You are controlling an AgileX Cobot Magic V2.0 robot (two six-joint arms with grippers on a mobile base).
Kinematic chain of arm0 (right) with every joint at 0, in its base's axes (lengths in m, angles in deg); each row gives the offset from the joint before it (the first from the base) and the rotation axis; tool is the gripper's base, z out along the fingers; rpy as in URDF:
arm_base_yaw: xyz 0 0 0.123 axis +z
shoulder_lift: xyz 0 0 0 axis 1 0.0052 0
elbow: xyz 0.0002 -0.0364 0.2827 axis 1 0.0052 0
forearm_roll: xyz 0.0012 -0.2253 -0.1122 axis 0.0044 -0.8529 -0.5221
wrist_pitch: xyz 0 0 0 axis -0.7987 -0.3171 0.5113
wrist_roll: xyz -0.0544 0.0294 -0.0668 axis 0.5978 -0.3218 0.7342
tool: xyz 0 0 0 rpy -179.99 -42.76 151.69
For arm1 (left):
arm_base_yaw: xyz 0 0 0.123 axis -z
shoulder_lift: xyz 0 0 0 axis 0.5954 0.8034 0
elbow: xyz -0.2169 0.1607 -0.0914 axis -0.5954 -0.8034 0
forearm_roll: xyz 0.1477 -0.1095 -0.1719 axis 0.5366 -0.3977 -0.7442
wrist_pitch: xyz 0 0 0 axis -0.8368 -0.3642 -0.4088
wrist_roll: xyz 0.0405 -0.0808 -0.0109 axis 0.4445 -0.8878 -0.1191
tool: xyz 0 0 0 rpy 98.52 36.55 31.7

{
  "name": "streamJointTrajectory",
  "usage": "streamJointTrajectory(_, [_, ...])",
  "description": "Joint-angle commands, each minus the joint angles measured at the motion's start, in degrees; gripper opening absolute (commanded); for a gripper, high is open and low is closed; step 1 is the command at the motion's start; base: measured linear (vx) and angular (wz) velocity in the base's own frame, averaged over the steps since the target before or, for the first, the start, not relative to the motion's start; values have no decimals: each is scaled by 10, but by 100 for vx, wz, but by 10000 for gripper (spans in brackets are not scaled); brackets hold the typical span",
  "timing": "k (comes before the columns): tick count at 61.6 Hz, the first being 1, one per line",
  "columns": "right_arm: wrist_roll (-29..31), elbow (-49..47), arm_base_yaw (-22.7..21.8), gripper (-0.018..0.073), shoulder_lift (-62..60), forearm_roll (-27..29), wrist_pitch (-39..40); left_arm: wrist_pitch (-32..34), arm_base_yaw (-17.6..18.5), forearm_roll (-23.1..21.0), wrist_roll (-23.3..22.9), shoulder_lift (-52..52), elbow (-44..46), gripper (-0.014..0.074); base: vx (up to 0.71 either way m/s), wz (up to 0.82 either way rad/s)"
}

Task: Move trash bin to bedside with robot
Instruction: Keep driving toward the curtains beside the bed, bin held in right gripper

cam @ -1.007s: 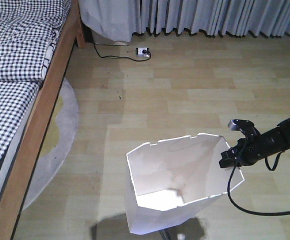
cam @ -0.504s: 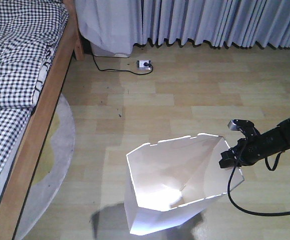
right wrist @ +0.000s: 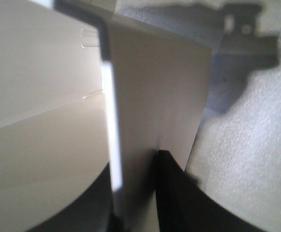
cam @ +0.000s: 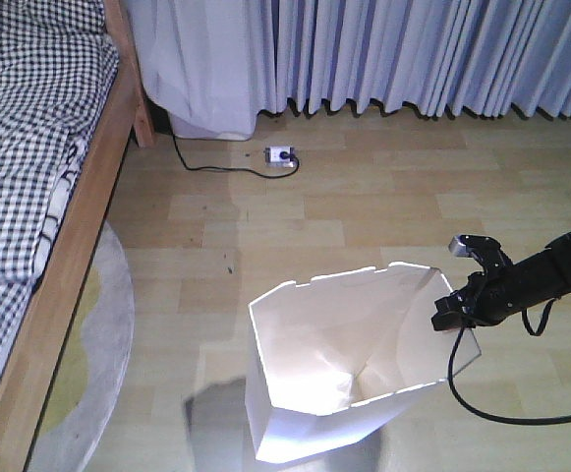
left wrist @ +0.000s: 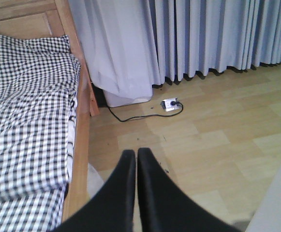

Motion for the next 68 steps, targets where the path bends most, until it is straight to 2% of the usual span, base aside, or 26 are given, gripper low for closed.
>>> streamJointTrajectory(1, [-5,-8,-3,-3,-47,44,-106,40,0,0,-3,-12,-10,-7,37,-1])
streamJointTrajectory(68, [-5,-8,-3,-3,-47,44,-106,40,0,0,-3,-12,-10,-7,33,0])
